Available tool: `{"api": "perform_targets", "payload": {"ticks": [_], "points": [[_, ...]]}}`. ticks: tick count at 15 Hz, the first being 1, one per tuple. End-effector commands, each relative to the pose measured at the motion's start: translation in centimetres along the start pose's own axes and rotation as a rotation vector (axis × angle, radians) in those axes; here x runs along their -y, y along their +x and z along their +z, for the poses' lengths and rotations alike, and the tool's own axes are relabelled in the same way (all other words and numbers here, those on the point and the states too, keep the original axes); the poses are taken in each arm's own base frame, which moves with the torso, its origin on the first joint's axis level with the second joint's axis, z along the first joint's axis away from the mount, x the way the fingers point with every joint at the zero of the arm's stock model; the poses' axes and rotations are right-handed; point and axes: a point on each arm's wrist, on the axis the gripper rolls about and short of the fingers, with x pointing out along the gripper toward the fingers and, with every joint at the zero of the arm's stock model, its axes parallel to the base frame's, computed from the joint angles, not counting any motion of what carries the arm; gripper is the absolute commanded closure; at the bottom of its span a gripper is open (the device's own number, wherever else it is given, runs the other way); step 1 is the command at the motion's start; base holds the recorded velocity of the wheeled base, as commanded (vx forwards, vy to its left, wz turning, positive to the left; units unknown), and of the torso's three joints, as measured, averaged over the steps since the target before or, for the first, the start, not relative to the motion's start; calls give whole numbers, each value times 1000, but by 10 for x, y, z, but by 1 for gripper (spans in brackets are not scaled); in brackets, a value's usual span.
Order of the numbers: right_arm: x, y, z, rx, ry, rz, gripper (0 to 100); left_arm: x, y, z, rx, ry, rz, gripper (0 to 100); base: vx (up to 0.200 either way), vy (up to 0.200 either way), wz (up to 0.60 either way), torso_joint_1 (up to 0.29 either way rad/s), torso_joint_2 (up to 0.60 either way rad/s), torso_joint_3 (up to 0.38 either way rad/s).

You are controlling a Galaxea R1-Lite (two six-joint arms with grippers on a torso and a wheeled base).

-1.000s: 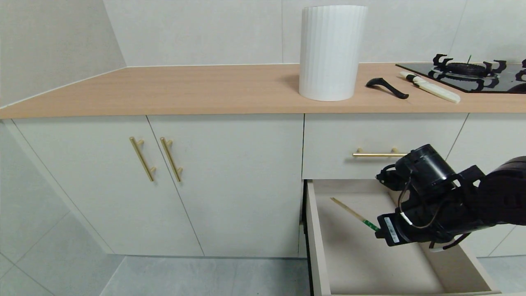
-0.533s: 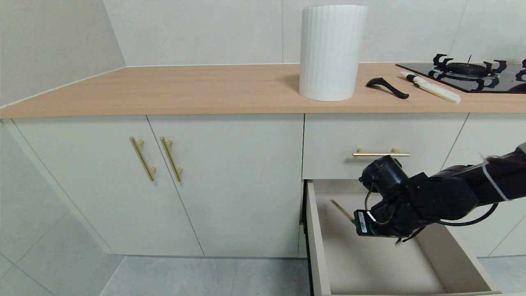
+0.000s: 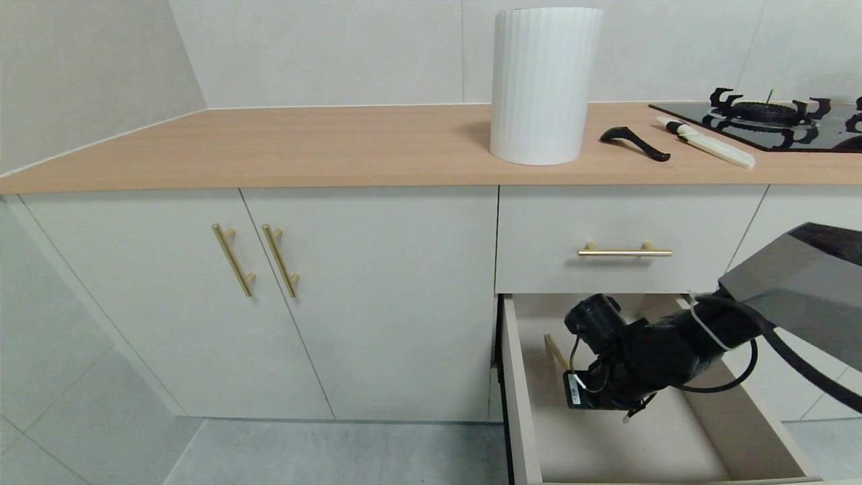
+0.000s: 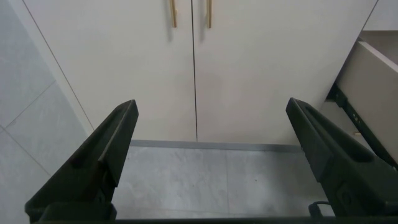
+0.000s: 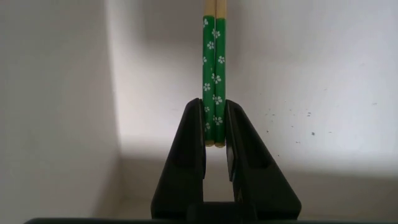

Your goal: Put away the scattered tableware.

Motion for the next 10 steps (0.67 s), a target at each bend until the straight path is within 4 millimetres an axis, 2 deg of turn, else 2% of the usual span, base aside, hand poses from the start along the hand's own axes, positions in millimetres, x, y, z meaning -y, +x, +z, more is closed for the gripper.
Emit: {"api": "perform_targets", "payload": {"ticks": [1,4,10], "points": [[0,19,-8,-45,-9,-22,100,0,0,0,0,0,1,0,0,0,0,0,0,0],[-3,42,-15,-36,-21,-66,100,0,0,0,0,0,1,0,0,0,0,0,0,0],[-3,43,-14,-24,-18,-67,100,0,0,0,0,0,1,0,0,0,0,0,0,0]]}}
